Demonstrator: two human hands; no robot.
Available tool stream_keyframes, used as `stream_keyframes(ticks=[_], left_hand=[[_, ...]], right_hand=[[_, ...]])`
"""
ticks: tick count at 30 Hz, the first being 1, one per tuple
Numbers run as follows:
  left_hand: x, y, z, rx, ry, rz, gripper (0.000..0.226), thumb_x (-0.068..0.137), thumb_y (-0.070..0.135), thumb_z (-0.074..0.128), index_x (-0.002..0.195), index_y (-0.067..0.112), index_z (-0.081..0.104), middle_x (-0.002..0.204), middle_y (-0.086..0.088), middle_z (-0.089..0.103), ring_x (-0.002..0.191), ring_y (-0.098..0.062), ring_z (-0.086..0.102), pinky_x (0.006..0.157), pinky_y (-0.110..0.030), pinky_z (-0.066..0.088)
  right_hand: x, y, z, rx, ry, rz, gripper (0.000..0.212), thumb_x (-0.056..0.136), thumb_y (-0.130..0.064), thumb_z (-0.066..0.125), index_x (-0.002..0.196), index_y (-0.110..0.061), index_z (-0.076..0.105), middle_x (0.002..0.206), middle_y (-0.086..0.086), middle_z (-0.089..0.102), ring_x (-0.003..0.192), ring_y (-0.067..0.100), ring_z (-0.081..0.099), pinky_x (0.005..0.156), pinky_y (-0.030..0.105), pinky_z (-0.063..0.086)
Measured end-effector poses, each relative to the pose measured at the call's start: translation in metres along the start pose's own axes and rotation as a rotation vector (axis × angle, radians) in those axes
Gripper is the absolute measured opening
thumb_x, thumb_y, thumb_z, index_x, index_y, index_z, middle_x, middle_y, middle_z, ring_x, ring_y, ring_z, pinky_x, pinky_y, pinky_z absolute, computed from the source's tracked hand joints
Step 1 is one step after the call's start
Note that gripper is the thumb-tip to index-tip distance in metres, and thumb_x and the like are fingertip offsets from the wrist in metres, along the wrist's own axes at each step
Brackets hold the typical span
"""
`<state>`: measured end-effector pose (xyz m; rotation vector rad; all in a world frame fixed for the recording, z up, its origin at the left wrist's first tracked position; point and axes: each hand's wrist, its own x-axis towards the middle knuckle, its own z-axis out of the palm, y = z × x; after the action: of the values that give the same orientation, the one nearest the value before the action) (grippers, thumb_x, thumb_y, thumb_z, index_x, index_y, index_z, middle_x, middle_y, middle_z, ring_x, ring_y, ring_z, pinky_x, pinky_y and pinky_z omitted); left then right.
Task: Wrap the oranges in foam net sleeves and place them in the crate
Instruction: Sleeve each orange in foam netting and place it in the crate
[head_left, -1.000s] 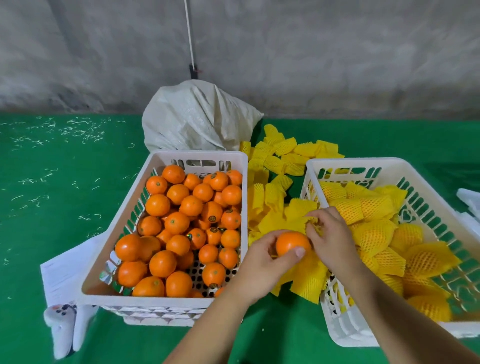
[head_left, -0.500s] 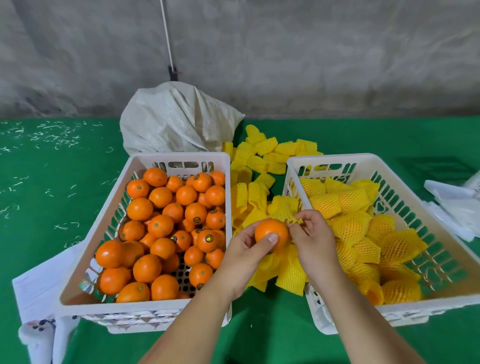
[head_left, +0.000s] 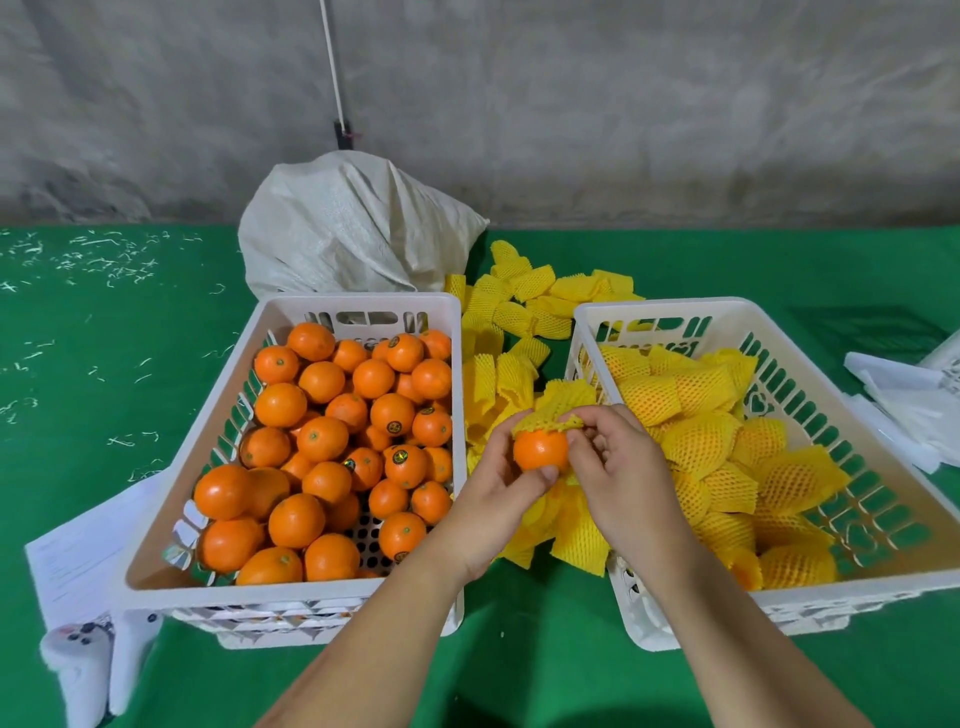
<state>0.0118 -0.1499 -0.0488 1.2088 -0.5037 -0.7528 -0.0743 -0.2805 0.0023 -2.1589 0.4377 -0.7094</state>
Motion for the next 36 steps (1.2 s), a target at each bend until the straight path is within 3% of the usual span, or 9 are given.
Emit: stream_keyframes(ticks=[4, 8, 12, 16, 20, 28, 31, 34, 36], left_hand=[[-0.004, 0.003, 0.002, -0.014, 0.146, 0.086, 0.061, 0.085, 0.023, 0.083, 0.135, 0.026, 0.047, 0.113, 0.01, 0.073, 0.101, -0.012, 0.067, 0.088, -0.027, 0.057], [-0.004, 0.006, 0.005, -0.119, 0.21, 0.06, 0.068, 0.08, 0.037, 0.084, 0.134, 0.02, 0.046, 0.114, -0.005, 0.074, 0.1, -0.019, 0.072, 0.081, -0.031, 0.06], [-0.006, 0.006, 0.003, -0.057, 0.017, 0.053, 0.068, 0.094, 0.03, 0.074, 0.151, 0.026, 0.039, 0.116, -0.006, 0.074, 0.099, -0.024, 0.072, 0.081, -0.037, 0.06], [-0.001, 0.001, 0.003, 0.019, 0.056, 0.084, 0.064, 0.095, 0.027, 0.074, 0.148, 0.014, 0.04, 0.103, -0.008, 0.07, 0.079, -0.023, 0.066, 0.072, -0.036, 0.056], [-0.002, -0.002, 0.002, 0.032, 0.146, 0.192, 0.051, 0.095, 0.015, 0.073, 0.138, 0.014, 0.045, 0.112, 0.001, 0.073, 0.104, -0.016, 0.071, 0.086, -0.029, 0.058], [-0.002, -0.003, 0.0, 0.209, 0.178, 0.216, 0.072, 0.084, 0.024, 0.083, 0.137, 0.04, 0.036, 0.119, 0.022, 0.064, 0.113, -0.009, 0.067, 0.09, -0.03, 0.057], [-0.002, -0.003, 0.001, 0.232, 0.145, 0.228, 0.079, 0.088, 0.012, 0.077, 0.137, 0.057, 0.034, 0.133, 0.018, 0.061, 0.124, -0.01, 0.064, 0.096, -0.026, 0.055], [-0.003, 0.001, 0.006, 0.182, 0.108, 0.213, 0.075, 0.087, 0.028, 0.079, 0.135, 0.068, 0.036, 0.144, 0.003, 0.056, 0.13, -0.014, 0.062, 0.102, -0.031, 0.055], [-0.003, 0.001, 0.005, 0.206, 0.067, 0.224, 0.081, 0.092, 0.016, 0.076, 0.135, 0.07, 0.034, 0.149, 0.004, 0.052, 0.132, -0.01, 0.06, 0.101, -0.024, 0.054]], right_hand=[[-0.01, -0.016, -0.005, -0.081, -0.105, -0.21, 0.019, 0.096, -0.02, 0.065, 0.114, -0.02, 0.069, 0.098, -0.021, 0.05, 0.085, -0.002, 0.055, 0.072, 0.007, 0.04], [-0.022, -0.018, 0.004, -0.076, 0.01, -0.107, 0.041, 0.097, -0.022, 0.066, 0.136, -0.026, 0.054, 0.122, -0.011, 0.042, 0.104, 0.002, 0.051, 0.086, 0.018, 0.049], [-0.023, -0.01, 0.005, -0.068, -0.015, -0.141, 0.044, 0.102, -0.018, 0.059, 0.146, -0.019, 0.056, 0.126, -0.003, 0.045, 0.114, 0.015, 0.054, 0.088, 0.034, 0.057], [-0.021, -0.011, 0.004, -0.104, 0.145, -0.246, 0.029, 0.101, -0.012, 0.058, 0.128, -0.011, 0.069, 0.113, -0.002, 0.055, 0.099, 0.009, 0.058, 0.082, 0.009, 0.046], [-0.026, -0.017, 0.01, -0.101, 0.133, -0.364, 0.024, 0.096, -0.016, 0.053, 0.107, -0.008, 0.074, 0.107, 0.001, 0.062, 0.099, 0.012, 0.061, 0.083, 0.022, 0.051], [-0.028, -0.031, 0.02, 0.428, -0.064, 0.284, 0.056, 0.085, -0.066, 0.058, 0.133, -0.044, 0.037, 0.13, -0.009, 0.05, 0.115, 0.001, 0.056, 0.084, 0.013, 0.049], [-0.023, -0.028, 0.027, 0.401, -0.215, 0.367, 0.079, 0.091, -0.043, 0.073, 0.153, -0.038, 0.024, 0.144, -0.013, 0.045, 0.128, 0.004, 0.051, 0.095, 0.016, 0.046], [-0.022, -0.021, 0.028, 0.385, -0.238, 0.365, 0.081, 0.089, -0.031, 0.079, 0.152, -0.043, 0.029, 0.142, -0.02, 0.049, 0.127, -0.004, 0.05, 0.102, 0.02, 0.044], [-0.022, -0.017, 0.025, 0.402, -0.21, 0.366, 0.081, 0.088, -0.027, 0.08, 0.149, -0.046, 0.031, 0.141, -0.022, 0.05, 0.126, -0.006, 0.051, 0.103, 0.023, 0.046]])
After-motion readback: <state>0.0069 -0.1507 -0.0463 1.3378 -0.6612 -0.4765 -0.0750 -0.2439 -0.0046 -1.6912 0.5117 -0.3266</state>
